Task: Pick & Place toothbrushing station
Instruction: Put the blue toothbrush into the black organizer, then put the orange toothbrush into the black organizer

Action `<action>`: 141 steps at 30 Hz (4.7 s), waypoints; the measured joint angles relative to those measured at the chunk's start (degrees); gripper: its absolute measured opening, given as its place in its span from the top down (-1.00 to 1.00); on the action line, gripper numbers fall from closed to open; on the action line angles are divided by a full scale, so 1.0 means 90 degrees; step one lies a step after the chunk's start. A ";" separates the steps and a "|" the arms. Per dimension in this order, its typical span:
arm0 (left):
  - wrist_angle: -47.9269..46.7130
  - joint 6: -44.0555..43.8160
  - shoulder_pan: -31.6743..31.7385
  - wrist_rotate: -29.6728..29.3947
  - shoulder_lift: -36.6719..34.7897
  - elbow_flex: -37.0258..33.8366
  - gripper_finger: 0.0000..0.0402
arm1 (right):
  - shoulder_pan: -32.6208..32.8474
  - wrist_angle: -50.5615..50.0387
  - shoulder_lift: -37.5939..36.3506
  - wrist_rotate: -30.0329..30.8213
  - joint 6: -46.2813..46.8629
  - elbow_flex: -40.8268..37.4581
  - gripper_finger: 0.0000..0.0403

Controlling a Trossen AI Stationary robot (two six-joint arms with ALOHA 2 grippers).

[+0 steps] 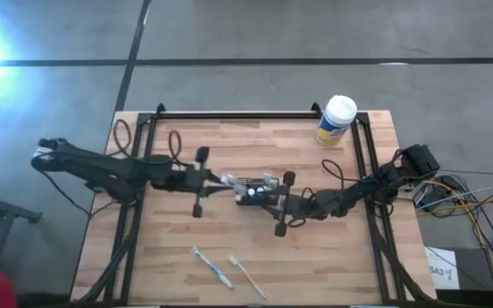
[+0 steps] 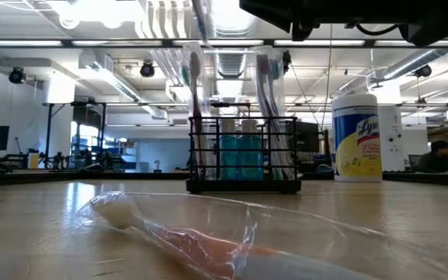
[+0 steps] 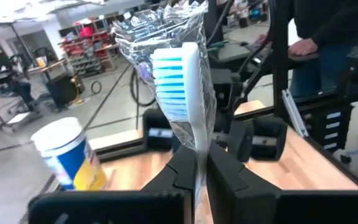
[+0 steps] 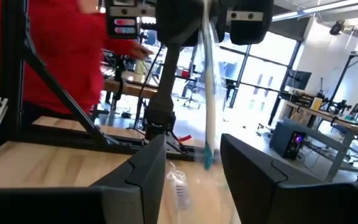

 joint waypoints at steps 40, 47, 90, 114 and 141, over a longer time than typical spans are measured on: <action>0.2274 0.0079 0.0155 -0.0951 0.1006 -0.1948 0.92 | 0.0376 -0.1309 -0.0875 -0.0006 0.0013 -0.0107 0.56; 0.2541 0.0123 0.0199 -0.0954 0.1519 -0.1957 0.92 | 0.0376 -0.1355 -0.0875 -0.0007 0.0010 -0.0107 0.61; 0.2589 -0.0020 0.0363 -0.0699 0.1458 -0.1938 -0.26 | 0.0376 -0.1447 -0.0872 -0.0024 0.0024 -0.0107 0.66; -0.3031 -0.1495 -0.0369 -0.1241 -0.3625 -0.1858 0.72 | 0.0376 -0.1455 -0.0870 -0.0017 0.0024 -0.0114 0.66; -0.1693 -0.1634 -0.0364 -0.1189 -0.6122 -0.4799 0.98 | 0.0423 -0.1742 -0.0890 -0.0013 0.0767 -0.0037 0.66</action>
